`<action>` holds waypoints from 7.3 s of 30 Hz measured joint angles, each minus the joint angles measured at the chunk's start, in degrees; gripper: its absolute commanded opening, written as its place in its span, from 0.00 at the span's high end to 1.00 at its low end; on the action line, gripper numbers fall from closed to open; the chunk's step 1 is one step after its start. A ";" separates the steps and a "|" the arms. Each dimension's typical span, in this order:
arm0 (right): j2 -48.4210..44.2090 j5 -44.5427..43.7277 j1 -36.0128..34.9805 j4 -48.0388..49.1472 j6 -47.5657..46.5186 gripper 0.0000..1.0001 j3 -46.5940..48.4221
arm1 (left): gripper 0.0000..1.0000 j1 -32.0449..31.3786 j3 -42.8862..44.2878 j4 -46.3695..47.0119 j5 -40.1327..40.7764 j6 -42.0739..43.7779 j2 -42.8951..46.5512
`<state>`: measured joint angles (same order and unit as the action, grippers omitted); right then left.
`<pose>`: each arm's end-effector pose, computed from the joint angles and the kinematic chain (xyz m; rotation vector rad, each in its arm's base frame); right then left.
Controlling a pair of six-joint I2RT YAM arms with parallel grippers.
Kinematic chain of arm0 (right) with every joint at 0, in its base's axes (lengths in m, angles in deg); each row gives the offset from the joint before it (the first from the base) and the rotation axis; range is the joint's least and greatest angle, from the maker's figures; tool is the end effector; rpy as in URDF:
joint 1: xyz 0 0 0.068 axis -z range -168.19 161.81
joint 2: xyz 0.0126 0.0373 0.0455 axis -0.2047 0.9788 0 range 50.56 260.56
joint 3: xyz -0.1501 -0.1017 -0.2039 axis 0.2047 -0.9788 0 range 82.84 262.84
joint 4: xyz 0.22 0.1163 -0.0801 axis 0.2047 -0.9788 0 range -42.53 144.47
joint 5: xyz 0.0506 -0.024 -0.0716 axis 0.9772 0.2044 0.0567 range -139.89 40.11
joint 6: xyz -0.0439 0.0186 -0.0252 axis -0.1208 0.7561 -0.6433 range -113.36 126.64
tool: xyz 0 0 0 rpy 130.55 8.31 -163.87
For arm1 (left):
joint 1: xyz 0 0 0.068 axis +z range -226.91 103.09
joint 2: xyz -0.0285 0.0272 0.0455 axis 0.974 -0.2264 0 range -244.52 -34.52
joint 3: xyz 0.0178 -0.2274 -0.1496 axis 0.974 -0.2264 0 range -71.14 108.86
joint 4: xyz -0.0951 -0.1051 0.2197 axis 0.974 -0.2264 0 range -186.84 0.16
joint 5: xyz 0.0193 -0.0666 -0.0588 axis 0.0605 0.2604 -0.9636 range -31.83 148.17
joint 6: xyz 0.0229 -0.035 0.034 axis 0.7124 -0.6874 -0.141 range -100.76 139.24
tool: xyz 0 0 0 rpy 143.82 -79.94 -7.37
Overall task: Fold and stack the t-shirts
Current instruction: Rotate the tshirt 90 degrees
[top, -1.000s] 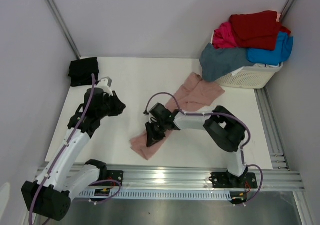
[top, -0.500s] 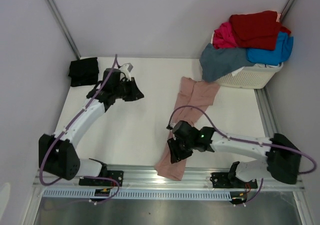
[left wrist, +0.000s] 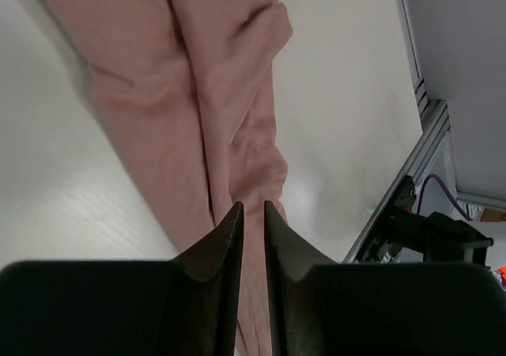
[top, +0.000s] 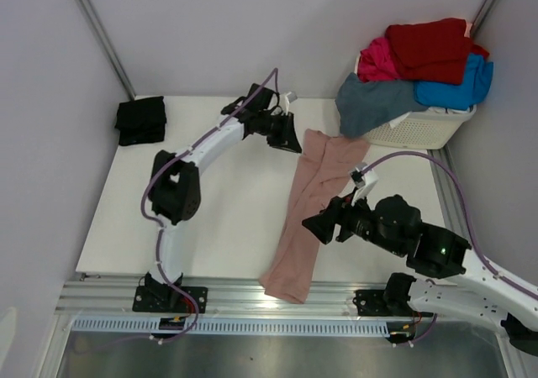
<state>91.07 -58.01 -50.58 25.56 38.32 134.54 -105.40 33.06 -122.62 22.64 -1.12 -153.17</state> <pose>0.0748 0.1323 0.3581 -0.4292 1.9544 0.9712 0.4021 -0.2417 0.2665 0.4861 2.4521 -1.1252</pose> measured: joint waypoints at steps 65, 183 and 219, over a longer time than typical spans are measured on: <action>7.21 -12.41 0.63 5.14 0.61 0.18 -6.14 | 0.99 7.06 -16.11 -12.79 18.12 2.27 0.15; 98.64 24.04 39.39 9.97 -8.15 0.95 60.92 | 0.78 -14.34 -40.15 -18.91 58.07 -15.56 56.19; 93.88 10.58 18.67 8.92 -28.37 1.00 68.78 | 0.79 -14.34 -45.51 -16.94 58.34 -15.96 62.69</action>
<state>184.94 -47.43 -31.91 34.48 9.95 203.33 -119.74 -12.45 -139.55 80.97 -17.07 -90.49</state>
